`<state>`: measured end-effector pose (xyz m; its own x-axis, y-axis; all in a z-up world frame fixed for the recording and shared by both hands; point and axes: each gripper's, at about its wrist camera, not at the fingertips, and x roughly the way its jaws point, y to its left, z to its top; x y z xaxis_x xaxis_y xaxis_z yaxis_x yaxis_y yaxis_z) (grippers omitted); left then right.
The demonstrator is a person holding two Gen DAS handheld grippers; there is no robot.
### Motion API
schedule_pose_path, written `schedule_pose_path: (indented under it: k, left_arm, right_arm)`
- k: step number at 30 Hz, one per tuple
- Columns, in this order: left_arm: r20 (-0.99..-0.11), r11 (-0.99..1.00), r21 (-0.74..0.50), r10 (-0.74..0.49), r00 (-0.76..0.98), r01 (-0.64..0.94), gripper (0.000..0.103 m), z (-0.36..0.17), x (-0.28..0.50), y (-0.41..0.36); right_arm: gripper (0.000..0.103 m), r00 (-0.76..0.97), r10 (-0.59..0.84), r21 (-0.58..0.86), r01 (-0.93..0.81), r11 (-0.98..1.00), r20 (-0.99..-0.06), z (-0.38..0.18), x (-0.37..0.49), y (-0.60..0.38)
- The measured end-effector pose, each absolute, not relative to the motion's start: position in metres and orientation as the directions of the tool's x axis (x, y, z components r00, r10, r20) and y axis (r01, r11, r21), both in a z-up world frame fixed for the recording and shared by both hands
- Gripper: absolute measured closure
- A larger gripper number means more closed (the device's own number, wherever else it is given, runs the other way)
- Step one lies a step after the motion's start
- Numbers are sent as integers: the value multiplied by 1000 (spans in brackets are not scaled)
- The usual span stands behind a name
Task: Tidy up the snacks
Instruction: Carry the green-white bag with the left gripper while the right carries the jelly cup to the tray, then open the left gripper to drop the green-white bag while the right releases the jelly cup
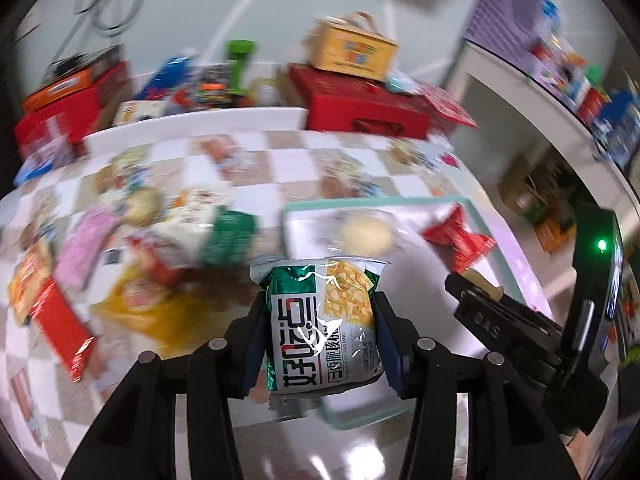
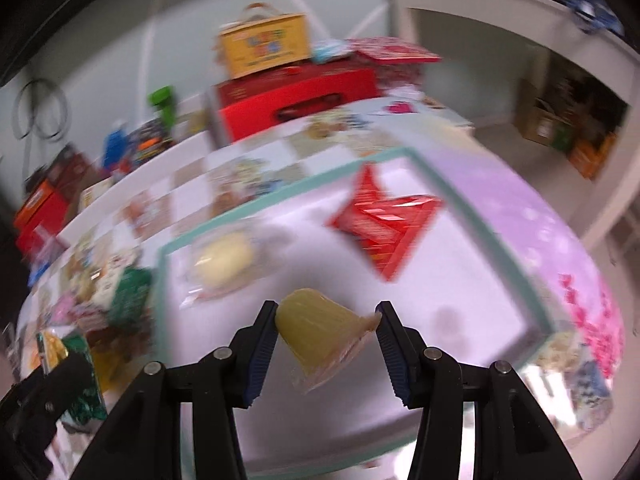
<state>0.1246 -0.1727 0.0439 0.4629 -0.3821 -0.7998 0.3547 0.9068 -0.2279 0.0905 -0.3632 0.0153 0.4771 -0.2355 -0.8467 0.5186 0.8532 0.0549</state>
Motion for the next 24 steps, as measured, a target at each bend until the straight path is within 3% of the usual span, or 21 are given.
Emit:
schedule_pose_path:
  k: [10, 20, 24]
  left_arm:
    - [-856, 855, -201, -391, 340, 478, 52, -1, 125, -248]
    - [-870, 847, -219, -394, 295, 485, 51, -22, 131, -272]
    - [-867, 852, -226, -397, 302, 471, 46, -19, 133, -268]
  right_arm:
    - [50, 392, -309, 34, 664, 747, -866, -1, 65, -423]
    - [50, 375, -292, 27, 652, 758, -880, -12, 71, -423]
    - [50, 372, -287, 23, 645, 764, -883, -13, 72, -421]
